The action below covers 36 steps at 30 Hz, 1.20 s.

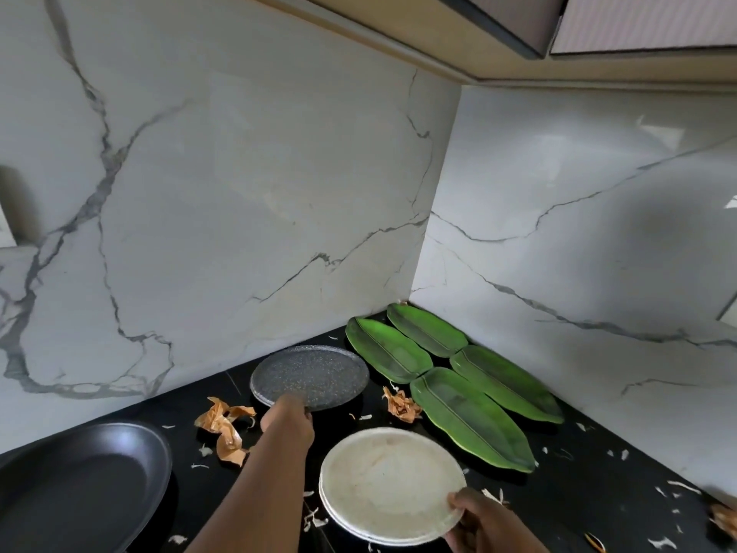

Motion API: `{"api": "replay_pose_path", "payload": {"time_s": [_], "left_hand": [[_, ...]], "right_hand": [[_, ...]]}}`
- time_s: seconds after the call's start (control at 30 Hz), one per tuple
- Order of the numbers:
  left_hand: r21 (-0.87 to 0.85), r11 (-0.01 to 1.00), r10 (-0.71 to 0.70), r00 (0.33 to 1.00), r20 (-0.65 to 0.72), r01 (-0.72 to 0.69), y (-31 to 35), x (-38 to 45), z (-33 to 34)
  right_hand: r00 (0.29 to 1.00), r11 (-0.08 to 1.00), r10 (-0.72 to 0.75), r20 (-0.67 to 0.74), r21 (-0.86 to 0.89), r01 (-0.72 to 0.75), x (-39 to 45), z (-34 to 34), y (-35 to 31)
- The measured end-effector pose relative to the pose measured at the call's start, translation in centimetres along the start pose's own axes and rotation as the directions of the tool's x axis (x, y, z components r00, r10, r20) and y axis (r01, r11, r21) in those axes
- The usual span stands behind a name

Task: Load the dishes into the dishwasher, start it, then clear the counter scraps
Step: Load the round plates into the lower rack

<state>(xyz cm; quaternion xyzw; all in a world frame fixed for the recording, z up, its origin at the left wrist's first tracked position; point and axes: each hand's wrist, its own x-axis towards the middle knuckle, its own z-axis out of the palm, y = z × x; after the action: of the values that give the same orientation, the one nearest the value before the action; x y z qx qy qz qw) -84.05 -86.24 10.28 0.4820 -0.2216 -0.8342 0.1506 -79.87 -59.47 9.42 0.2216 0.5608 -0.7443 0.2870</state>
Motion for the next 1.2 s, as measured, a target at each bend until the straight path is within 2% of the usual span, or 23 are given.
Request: {"api": "replay_pose_path", "payload": {"time_s": [0.07, 0.1, 0.2, 0.37, 0.5, 0.57, 0.67, 0.8, 0.87, 0.97, 1.1, 1.2], "left_hand": [[-0.028, 0.999, -0.043, 0.998, -0.054, 0.042, -0.2, -1.0, -0.7], [-0.022, 0.998, -0.066, 0.997, -0.035, 0.065, -0.5, -1.6, -0.8], [-0.031, 0.997, -0.065, 0.992, 0.112, 0.069, -2.3, -5.7, -0.8], [0.042, 0.997, -0.074, 0.930, 0.360, 0.063, -6.8, -10.4, -0.2], [0.180, 0.981, -0.162, 0.823, 0.545, 0.075, -12.6, -13.6, -0.8], [0.326, 0.942, -0.274, 0.739, 0.616, 0.078, -15.7, -15.7, -1.7], [0.559, 0.828, -0.469, 0.583, 0.663, 0.030, -20.1, -18.9, -4.2], [0.765, 0.637, -0.675, 0.407, 0.615, -0.100, -26.9, -25.1, -8.9], [0.818, 0.551, -0.753, 0.323, 0.573, -0.164, -30.9, -28.9, -12.0], [0.879, 0.428, -0.856, 0.218, 0.468, -0.209, -38.8, -36.5, -17.3], [0.908, 0.242, -0.936, 0.163, 0.311, -0.342, -49.4, -46.8, -24.9], [0.861, 0.101, -0.958, 0.183, 0.219, -0.499, -55.6, -53.4, -30.5]], "right_hand": [[0.999, 0.997, -0.013, 0.049, 0.078, 0.010, -1.7, -0.7, 0.6], [1.000, 0.993, 0.000, 0.001, 0.121, 0.000, -2.2, -1.2, 0.6], [0.997, 0.977, -0.078, 0.009, 0.202, 0.074, -4.4, -3.4, 1.2], [0.965, 0.898, -0.238, -0.109, 0.354, 0.261, -7.8, -8.0, 1.5], [0.933, 0.813, -0.281, -0.224, 0.461, 0.356, -11.8, -13.7, 3.1], [0.909, 0.769, -0.317, -0.272, 0.488, 0.414, -14.8, -17.2, 4.6], [0.865, 0.699, -0.352, -0.358, 0.514, 0.497, -19.8, -22.7, 7.3], [0.788, 0.548, -0.369, -0.492, 0.569, 0.612, -28.8, -30.7, 13.7], [0.753, 0.485, -0.350, -0.557, 0.580, 0.655, -33.8, -34.9, 17.9], [0.661, 0.355, -0.307, -0.685, 0.562, 0.747, -42.9, -41.0, 25.4], [0.508, 0.214, -0.207, -0.836, 0.468, 0.858, -54.9, -46.2, 35.9], [0.390, 0.158, -0.078, -0.917, 0.375, 0.913, -61.9, -48.7, 44.0]]}}
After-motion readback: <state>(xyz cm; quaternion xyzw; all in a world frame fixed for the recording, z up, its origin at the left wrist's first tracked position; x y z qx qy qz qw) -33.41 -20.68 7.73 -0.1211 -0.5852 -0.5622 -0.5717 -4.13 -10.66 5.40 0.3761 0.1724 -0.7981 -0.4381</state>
